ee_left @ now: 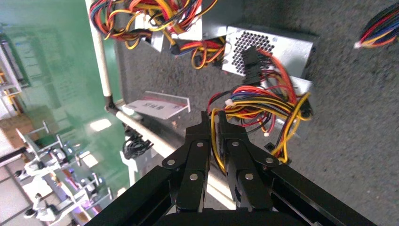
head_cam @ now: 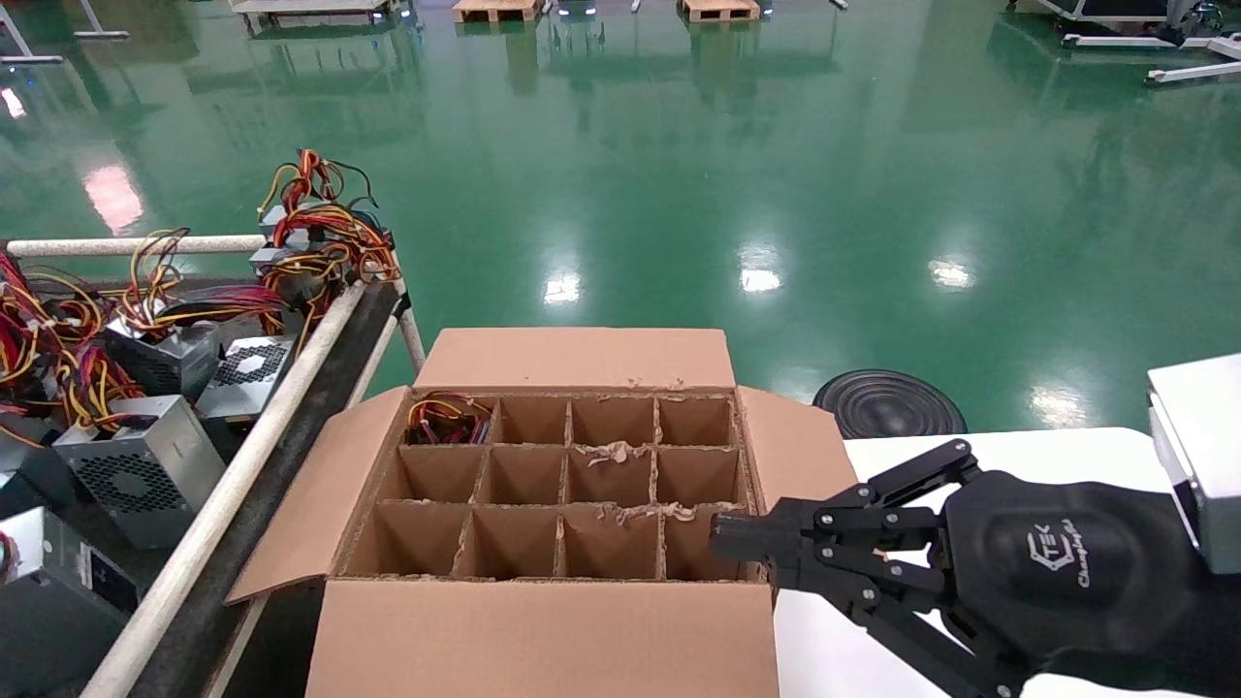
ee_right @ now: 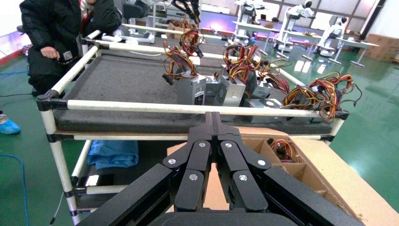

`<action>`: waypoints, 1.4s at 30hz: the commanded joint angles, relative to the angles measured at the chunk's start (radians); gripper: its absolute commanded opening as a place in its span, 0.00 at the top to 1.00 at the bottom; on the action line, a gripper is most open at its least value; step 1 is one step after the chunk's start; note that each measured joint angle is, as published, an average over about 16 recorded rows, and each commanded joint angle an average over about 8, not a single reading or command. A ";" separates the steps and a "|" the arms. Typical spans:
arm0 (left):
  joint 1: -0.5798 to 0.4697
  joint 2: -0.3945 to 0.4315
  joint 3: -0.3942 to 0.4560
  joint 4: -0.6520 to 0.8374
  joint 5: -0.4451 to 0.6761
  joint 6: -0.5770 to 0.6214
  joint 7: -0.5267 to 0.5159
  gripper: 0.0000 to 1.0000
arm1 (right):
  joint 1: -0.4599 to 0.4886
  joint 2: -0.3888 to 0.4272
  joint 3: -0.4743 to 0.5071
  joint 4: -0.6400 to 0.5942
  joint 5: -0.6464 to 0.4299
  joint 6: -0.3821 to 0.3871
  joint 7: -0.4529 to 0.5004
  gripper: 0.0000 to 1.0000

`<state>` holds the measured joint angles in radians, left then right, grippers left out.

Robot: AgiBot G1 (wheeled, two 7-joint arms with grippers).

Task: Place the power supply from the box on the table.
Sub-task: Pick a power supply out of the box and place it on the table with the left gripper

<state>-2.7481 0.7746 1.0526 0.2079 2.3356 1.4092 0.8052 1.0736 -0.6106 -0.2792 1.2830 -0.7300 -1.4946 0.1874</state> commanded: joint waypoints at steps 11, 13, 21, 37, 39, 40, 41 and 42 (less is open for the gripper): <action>-0.004 -0.023 -0.014 0.023 -0.003 0.014 -0.004 1.00 | 0.000 0.000 0.000 0.000 0.000 0.000 0.000 1.00; -0.006 -0.028 -0.013 0.020 -0.004 0.013 -0.007 1.00 | 0.000 0.000 0.000 0.000 0.000 0.000 0.000 1.00; -0.017 -0.067 0.010 -0.015 -0.013 -0.003 -0.040 1.00 | 0.000 0.000 0.000 0.000 0.000 0.000 0.000 1.00; -0.054 -0.178 0.098 -0.155 -0.028 -0.012 -0.148 1.00 | 0.000 0.000 0.000 0.000 0.000 0.000 0.000 1.00; -0.058 -0.188 0.104 -0.164 -0.029 -0.010 -0.157 1.00 | 0.000 0.000 0.000 0.000 0.000 0.000 0.000 1.00; -0.059 -0.193 0.106 -0.167 -0.029 -0.008 -0.161 0.99 | 0.000 0.000 0.000 0.000 0.000 0.000 0.000 1.00; -0.061 -0.197 0.108 -0.170 -0.029 -0.007 -0.164 0.94 | 0.000 0.000 0.000 0.000 0.000 0.000 0.000 1.00; -0.062 -0.202 0.110 -0.172 -0.029 -0.006 -0.167 0.84 | 0.000 0.000 0.000 0.000 0.000 0.000 0.000 1.00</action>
<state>-2.8104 0.5737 1.1613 0.0407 2.3065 1.4031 0.6404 1.0736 -0.6106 -0.2792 1.2830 -0.7300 -1.4946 0.1874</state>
